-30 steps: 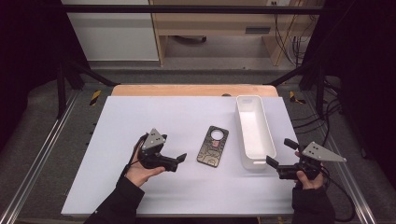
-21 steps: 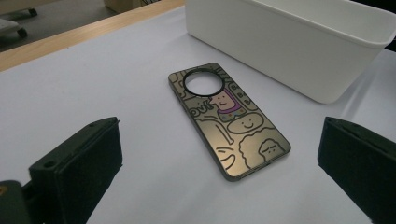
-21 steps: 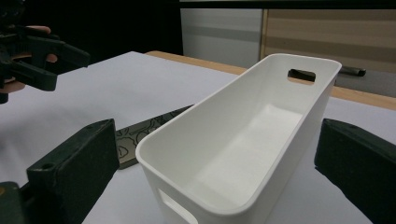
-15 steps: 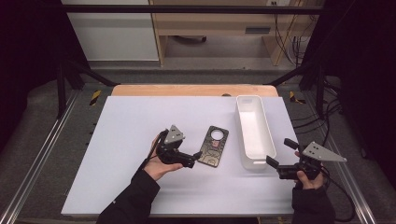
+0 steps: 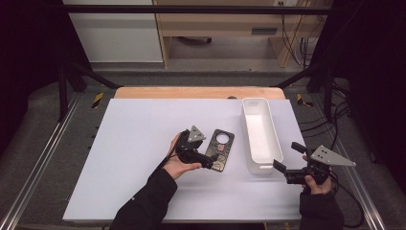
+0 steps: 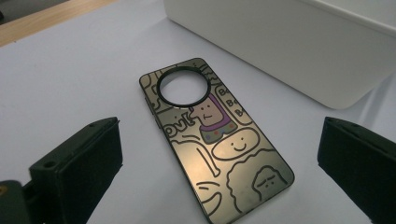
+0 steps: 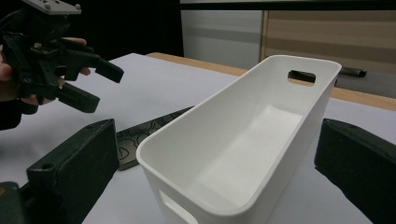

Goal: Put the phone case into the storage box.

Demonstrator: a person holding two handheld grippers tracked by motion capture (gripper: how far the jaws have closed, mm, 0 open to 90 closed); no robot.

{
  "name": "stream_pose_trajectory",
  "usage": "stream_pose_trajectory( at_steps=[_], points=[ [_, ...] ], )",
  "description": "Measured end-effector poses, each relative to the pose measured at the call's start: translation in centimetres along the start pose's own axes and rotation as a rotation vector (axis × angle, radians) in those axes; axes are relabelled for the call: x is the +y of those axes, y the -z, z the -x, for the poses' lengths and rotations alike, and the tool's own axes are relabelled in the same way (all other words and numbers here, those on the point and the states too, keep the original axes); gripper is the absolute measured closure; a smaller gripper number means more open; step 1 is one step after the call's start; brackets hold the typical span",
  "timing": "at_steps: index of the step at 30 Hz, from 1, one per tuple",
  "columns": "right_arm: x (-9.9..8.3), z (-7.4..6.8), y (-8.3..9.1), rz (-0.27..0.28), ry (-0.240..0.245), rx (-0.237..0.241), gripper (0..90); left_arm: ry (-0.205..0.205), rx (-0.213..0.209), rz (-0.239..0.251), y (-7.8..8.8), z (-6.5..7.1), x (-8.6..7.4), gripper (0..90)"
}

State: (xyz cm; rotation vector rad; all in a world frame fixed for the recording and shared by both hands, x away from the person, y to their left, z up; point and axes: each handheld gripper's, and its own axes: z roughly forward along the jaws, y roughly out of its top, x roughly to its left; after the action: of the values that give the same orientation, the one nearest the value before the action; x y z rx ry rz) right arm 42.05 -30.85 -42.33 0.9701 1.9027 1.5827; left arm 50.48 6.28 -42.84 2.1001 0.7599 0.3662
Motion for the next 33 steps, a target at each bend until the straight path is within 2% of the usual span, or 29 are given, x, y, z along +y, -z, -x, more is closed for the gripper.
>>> stream_pose_trajectory(
  at_steps=[11, 20, 30, 33],
  points=[
    [0.0, 0.0, 0.0, -0.003, -0.001, 0.002, 0.3, 0.001, 0.012, -0.062, -3.1, 0.3, 0.8, 0.0],
    [0.0, 0.0, 0.0, 0.001, 0.001, 0.002, 0.3, 0.017, 0.016, -0.091, -5.1, 0.3, 1.2, 0.0],
    [0.0, 0.0, 0.0, 0.004, -0.004, 0.004, 0.3, 0.026, 0.037, -0.136, -7.2, 0.3, 1.1, 0.2],
    [0.1, 0.0, 0.1, 0.004, -0.004, 0.004, 0.3, 0.043, 0.041, -0.141, -7.8, 0.2, 1.0, 0.3]
  ],
)
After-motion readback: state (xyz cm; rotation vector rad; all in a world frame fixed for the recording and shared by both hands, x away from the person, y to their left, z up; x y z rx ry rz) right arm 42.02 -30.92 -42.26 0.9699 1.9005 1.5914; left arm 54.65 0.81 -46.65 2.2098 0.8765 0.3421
